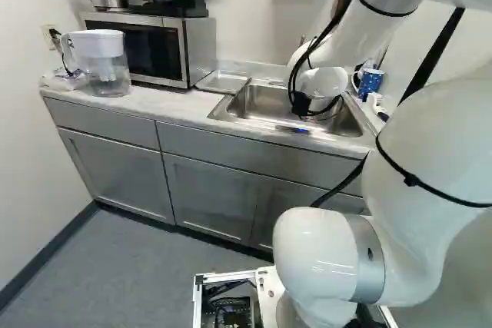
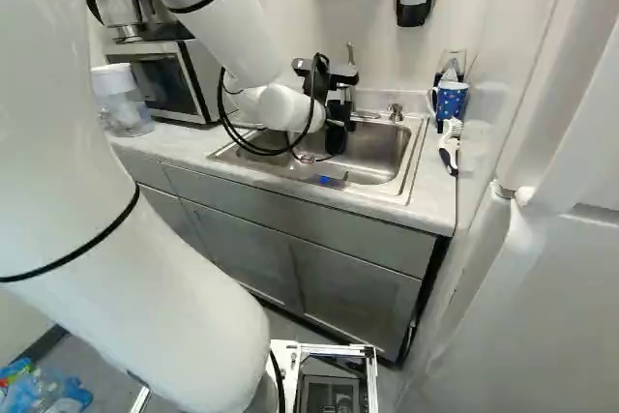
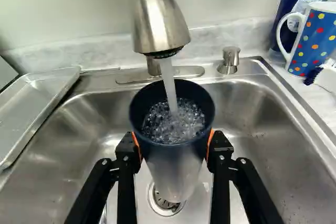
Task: Rinse the cup and place it in the tray
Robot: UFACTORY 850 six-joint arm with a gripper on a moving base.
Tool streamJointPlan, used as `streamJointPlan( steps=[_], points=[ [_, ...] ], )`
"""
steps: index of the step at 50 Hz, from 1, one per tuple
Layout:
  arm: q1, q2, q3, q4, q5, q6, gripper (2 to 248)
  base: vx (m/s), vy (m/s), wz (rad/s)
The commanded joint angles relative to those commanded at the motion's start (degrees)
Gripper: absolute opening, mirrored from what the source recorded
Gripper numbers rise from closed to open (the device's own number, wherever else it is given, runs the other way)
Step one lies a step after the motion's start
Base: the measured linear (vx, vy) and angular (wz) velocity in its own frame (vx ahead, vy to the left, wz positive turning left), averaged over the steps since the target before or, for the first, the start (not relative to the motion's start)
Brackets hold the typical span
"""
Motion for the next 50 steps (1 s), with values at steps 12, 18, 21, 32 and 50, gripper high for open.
streamJointPlan(
  steps=[12,18,21,32,50],
  points=[
    [0.0,0.0,0.0,0.0,0.0,0.0,126,0.000,0.000,0.000],
    [0.0,0.0,0.0,0.0,0.0,0.0,126,0.000,0.000,0.000],
    [0.0,0.0,0.0,0.0,0.0,0.0,126,0.000,0.000,0.000],
    [0.1,0.0,0.0,0.0,0.0,0.0,126,0.000,0.000,0.000],
    [2.0,0.9,0.9,0.0,0.0,0.0,126,0.000,0.000,0.000]
  ],
)
